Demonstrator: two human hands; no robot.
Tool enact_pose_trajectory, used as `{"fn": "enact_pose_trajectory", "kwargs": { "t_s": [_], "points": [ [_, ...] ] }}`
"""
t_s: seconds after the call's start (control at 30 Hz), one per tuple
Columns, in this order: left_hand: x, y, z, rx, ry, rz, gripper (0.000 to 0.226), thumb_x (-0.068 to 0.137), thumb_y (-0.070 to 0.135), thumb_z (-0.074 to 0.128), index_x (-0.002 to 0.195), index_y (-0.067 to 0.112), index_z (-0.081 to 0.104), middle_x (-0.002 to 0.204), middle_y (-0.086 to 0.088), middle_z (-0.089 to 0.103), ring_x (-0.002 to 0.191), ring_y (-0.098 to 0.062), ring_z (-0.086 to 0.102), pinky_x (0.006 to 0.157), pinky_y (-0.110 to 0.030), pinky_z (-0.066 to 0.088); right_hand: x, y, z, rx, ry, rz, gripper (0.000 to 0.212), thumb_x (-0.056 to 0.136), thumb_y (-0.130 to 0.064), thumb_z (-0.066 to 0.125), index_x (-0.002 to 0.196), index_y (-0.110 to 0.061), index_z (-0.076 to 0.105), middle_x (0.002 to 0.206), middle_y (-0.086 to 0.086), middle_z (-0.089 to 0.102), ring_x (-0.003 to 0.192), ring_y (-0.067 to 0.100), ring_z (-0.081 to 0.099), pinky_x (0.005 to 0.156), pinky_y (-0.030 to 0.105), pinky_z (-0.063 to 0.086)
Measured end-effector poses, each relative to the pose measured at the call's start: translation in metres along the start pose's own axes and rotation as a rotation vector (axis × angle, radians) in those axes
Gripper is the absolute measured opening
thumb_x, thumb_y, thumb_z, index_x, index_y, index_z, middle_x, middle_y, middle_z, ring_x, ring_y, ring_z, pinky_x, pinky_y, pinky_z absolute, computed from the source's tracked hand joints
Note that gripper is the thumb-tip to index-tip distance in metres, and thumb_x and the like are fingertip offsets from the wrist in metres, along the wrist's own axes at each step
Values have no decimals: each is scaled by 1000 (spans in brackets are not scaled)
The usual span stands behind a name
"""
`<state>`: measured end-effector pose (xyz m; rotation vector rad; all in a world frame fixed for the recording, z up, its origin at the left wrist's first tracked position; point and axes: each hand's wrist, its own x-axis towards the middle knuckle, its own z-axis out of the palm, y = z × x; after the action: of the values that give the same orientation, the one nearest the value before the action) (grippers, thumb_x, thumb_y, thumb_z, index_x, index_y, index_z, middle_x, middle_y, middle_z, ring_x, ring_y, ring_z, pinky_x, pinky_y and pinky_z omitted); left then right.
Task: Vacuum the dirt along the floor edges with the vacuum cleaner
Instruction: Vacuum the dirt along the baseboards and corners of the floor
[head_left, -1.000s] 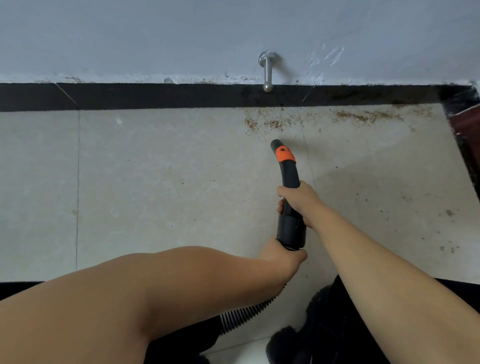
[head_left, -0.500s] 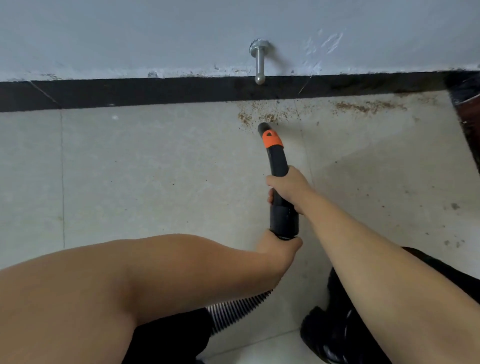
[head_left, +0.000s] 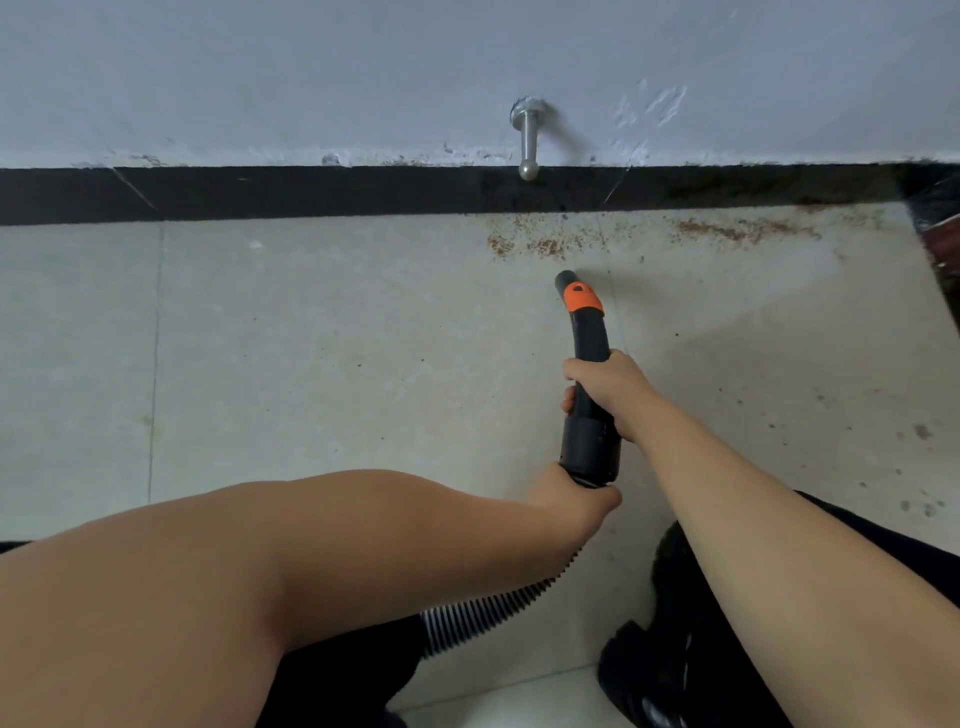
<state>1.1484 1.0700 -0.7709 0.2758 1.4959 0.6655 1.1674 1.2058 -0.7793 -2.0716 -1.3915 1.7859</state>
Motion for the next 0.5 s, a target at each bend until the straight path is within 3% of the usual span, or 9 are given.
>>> {"fn": "enact_pose_trajectory", "kwargs": {
  "t_s": [0.23, 0.37, 0.5],
  "points": [
    [-4, -11, -12, -72, 118, -24, 15, 81, 20, 63, 92, 17, 53, 69, -2, 51, 57, -15, 46, 48, -19, 35, -7, -9, 32, -88, -144, -36, 15, 80, -5, 54, 91, -9, 45, 56, 8, 57, 43, 19, 56, 52, 29, 51],
    [9, 1, -27, -40, 154, 17, 21, 80, 22, 64, 98, 19, 53, 72, -1, 53, 59, -14, 48, 49, -20, 36, 7, -22, 37, -31, -84, -44, 17, 80, -5, 56, 93, -8, 46, 55, 8, 57, 40, 18, 57, 50, 27, 50],
    [22, 16, -25, 26, 84, 69, 22, 80, 23, 64, 98, 22, 51, 73, 0, 54, 59, -14, 49, 49, -20, 37, 23, -26, 16, 56, 0, 7, 17, 80, -7, 58, 94, -8, 48, 57, 8, 58, 41, 18, 58, 54, 30, 52]
  ]
}}
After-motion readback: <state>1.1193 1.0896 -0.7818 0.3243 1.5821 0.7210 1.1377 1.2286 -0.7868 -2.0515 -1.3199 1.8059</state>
